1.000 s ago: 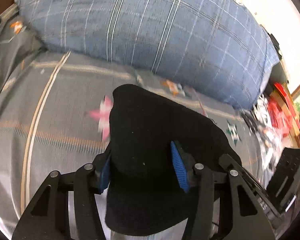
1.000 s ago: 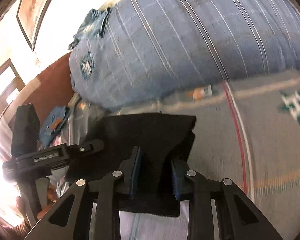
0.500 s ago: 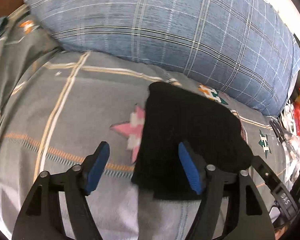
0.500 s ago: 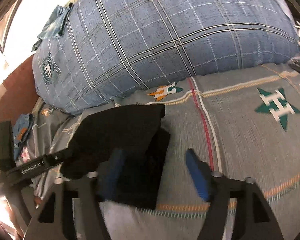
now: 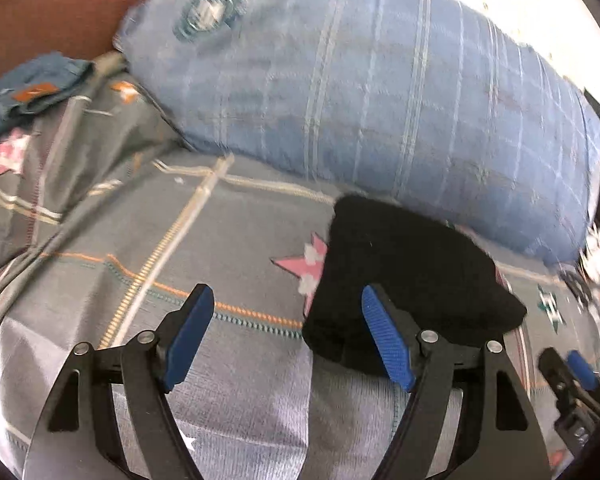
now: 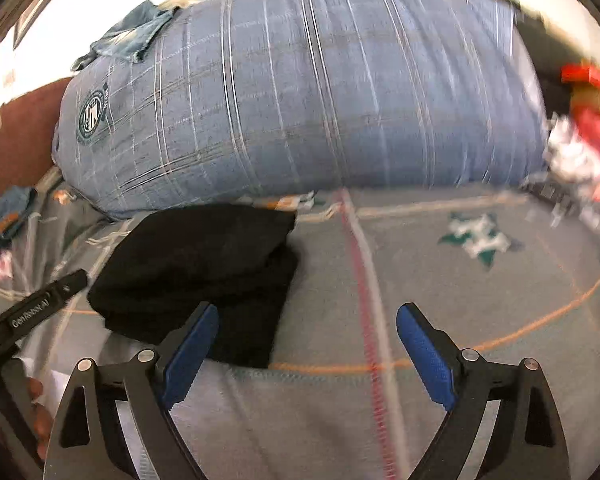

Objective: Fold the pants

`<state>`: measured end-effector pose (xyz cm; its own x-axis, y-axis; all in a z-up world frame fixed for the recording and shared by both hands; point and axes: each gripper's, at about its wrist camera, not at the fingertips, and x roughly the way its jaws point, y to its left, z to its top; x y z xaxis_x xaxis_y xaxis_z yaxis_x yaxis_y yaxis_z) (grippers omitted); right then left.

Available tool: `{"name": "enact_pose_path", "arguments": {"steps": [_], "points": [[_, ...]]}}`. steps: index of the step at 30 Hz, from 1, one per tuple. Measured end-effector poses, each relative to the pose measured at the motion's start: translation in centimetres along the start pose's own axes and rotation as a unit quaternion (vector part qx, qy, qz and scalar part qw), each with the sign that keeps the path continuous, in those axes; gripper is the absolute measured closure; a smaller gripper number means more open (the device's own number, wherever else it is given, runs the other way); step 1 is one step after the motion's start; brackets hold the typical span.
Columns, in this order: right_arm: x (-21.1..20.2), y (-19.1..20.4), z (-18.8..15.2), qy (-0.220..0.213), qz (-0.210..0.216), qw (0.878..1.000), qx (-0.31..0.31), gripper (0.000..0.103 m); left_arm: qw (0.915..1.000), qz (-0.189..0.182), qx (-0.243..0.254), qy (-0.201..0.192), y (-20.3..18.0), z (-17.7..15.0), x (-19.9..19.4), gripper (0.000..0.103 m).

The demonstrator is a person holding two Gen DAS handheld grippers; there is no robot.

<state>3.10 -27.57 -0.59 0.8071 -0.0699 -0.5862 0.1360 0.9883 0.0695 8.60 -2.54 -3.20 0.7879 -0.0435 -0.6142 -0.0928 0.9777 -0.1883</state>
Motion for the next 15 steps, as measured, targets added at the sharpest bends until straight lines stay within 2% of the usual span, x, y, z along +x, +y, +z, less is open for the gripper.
{"name": "enact_pose_path", "arguments": {"steps": [2, 5, 8, 15], "points": [[-0.5, -0.1, 0.0, -0.01, -0.014, 1.0, -0.015, 0.0, 1.0, -0.004, 0.005, 0.005, -0.2, -0.2, -0.1, 0.023], [-1.5, -0.9, 0.0, -0.015, -0.004, 1.0, 0.011, 0.0, 0.9979, 0.01, 0.057, 0.029, -1.4, -0.4, 0.0, 0.022], [-2.9, -1.6, 0.1, -0.022, -0.001, 0.999, 0.026, 0.0, 0.9958, 0.029, 0.085, 0.015, -2.4, -1.1, -1.2, 0.022], [-6.4, -2.2, -1.6, -0.052, -0.023, 0.998, 0.007, 0.0, 0.9929, 0.026, 0.116, 0.008, -3.7, -2.4, -3.2, 0.022]]}}
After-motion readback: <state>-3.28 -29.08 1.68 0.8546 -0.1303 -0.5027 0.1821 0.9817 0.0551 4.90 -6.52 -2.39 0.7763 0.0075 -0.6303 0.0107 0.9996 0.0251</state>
